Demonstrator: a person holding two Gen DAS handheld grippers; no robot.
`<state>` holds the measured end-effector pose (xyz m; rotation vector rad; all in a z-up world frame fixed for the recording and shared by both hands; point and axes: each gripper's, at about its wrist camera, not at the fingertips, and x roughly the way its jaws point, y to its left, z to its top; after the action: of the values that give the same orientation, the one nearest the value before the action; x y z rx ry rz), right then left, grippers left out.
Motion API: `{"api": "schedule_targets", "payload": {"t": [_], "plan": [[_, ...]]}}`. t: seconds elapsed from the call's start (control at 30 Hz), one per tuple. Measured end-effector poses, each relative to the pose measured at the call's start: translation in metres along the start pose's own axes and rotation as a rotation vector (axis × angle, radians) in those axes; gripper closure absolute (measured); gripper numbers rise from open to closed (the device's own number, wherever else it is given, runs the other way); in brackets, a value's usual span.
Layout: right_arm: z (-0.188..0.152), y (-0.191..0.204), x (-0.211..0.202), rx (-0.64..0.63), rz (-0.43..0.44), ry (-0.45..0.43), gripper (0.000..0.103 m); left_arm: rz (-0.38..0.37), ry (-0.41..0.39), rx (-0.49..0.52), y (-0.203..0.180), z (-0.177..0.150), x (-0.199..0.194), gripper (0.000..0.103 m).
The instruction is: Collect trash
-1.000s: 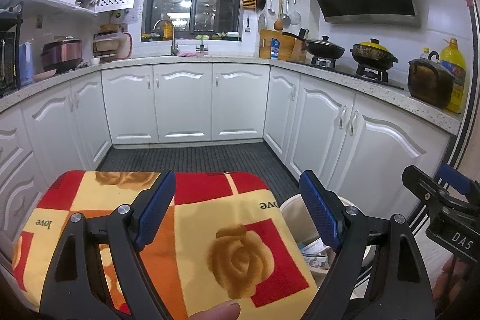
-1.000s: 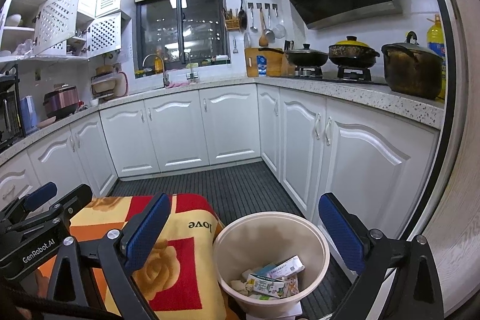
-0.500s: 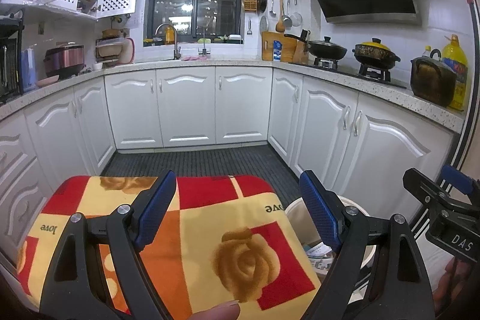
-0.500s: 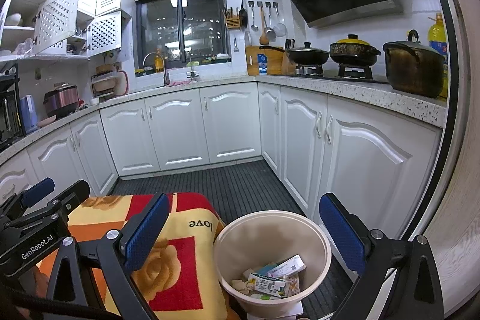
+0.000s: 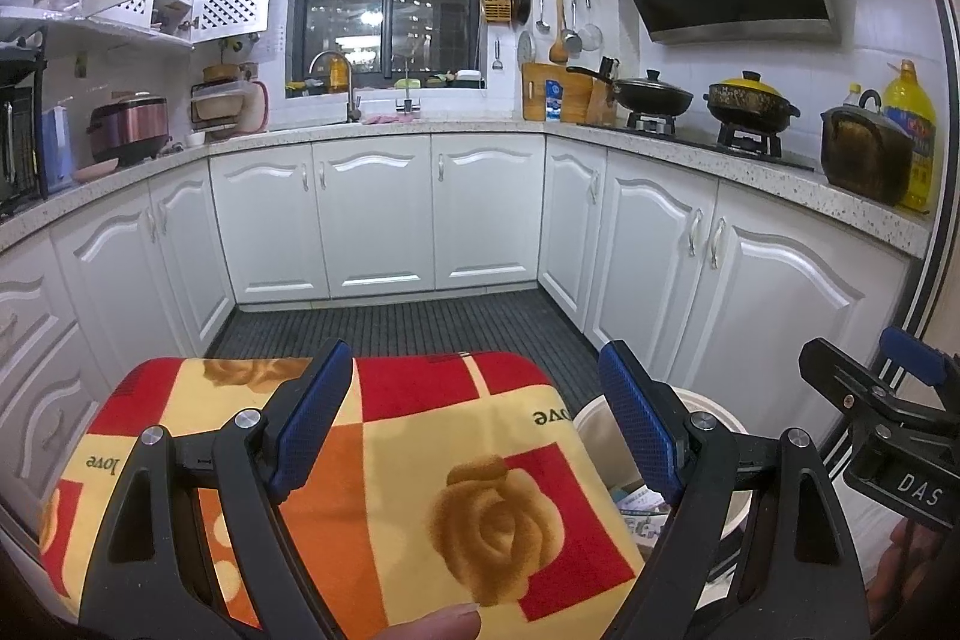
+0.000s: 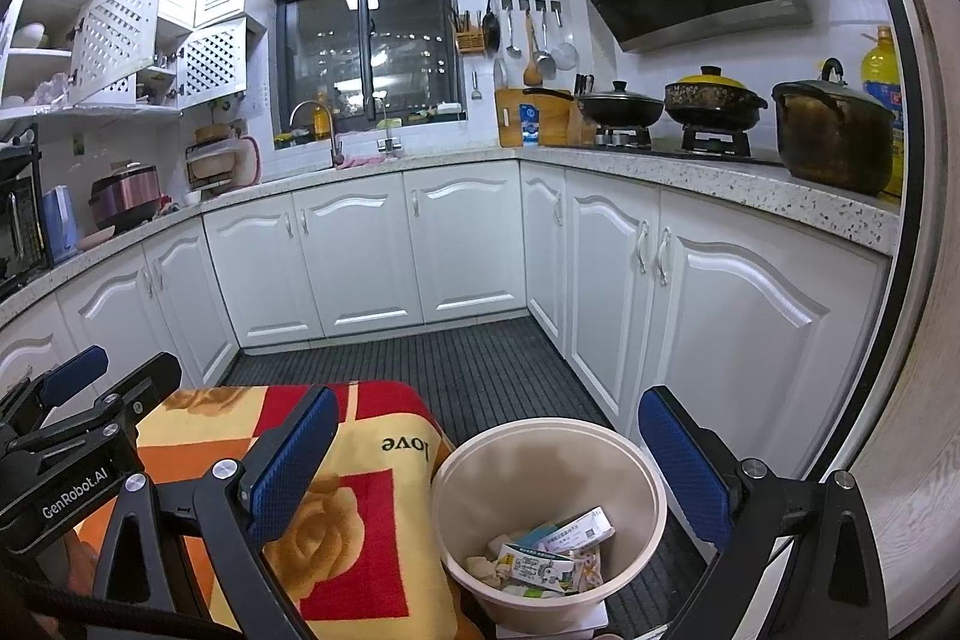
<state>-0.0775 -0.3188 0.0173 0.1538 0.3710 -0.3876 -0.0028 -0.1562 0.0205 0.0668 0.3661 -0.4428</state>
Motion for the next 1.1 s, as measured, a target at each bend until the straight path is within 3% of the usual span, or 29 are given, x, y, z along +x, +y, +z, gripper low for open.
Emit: {"api": "schedule_targets", "payload": {"t": [1.1], "plan": [[-0.007,-0.001,0.012,-0.009,-0.002,0.051,0.004,-0.015,0.038,-0.001,0.008,-0.006,0.013,0.019]]}}
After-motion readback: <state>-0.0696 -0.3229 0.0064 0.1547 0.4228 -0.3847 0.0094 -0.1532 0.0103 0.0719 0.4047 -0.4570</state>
